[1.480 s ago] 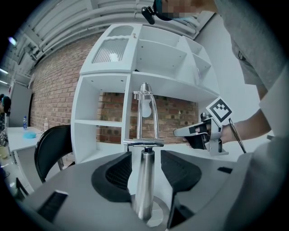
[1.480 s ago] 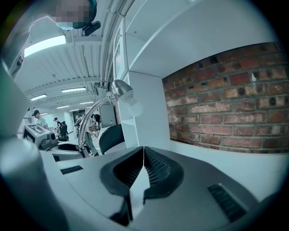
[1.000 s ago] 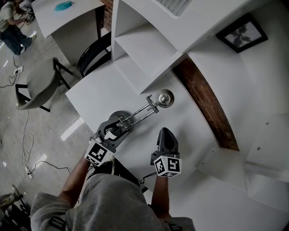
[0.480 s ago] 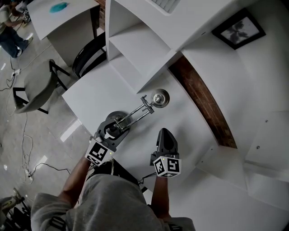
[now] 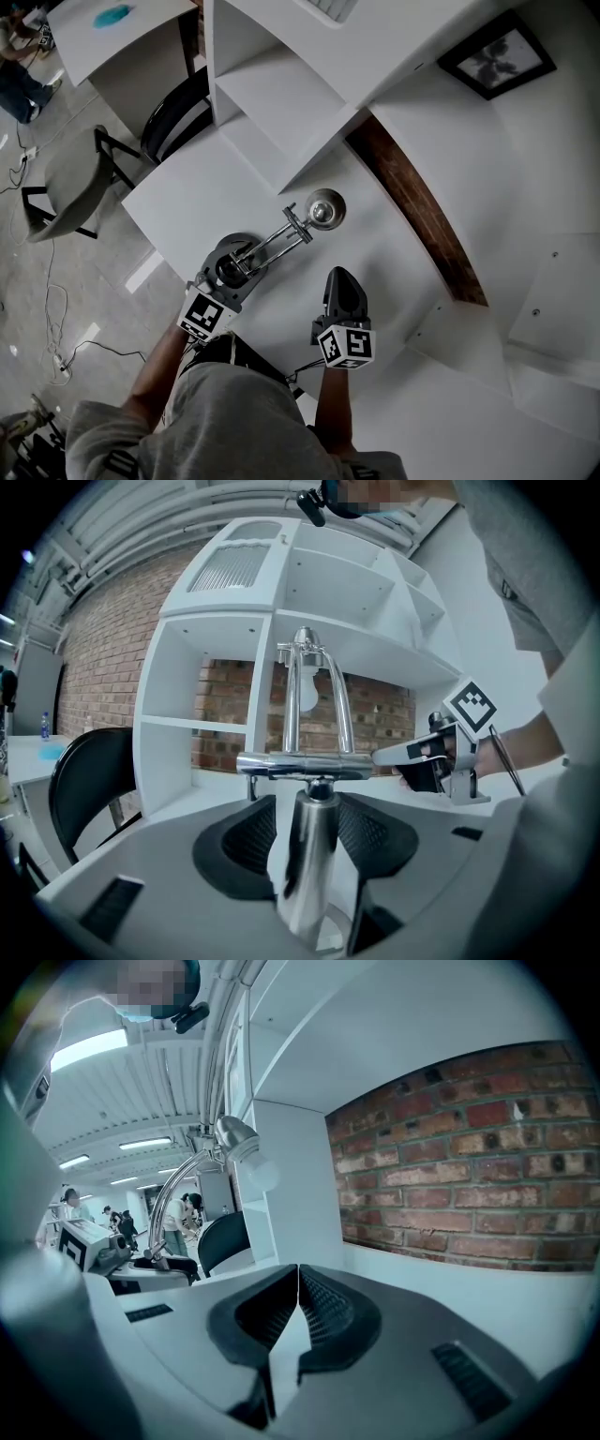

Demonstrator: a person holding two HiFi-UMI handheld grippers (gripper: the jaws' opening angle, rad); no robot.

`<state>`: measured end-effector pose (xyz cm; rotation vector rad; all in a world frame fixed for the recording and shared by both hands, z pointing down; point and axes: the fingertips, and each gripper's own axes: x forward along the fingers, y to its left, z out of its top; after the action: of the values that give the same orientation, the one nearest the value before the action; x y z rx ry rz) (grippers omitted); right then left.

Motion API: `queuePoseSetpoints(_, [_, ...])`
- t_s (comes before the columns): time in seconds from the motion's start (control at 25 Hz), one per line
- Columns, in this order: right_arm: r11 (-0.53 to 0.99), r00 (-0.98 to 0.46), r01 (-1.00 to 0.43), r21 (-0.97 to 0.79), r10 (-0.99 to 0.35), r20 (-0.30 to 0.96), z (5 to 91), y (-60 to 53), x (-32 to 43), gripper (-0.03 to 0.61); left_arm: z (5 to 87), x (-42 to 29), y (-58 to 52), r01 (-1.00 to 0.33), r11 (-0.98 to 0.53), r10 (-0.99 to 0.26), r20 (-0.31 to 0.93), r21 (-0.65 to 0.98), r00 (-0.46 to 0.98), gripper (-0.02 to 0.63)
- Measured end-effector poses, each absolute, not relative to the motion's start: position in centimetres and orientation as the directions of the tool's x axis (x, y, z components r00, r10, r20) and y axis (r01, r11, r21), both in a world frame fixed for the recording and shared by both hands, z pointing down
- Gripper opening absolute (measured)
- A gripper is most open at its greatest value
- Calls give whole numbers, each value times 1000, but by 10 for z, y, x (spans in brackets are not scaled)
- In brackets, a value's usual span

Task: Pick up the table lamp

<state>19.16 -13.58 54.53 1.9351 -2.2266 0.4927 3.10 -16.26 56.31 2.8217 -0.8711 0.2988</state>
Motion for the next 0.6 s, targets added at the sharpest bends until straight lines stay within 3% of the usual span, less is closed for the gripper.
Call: queuePoseSetpoints(0.6, [98,-144,-984,-146,-927,347,556,-141,204,23,567,47,-178,-564,-819,-532,231,104,815,189])
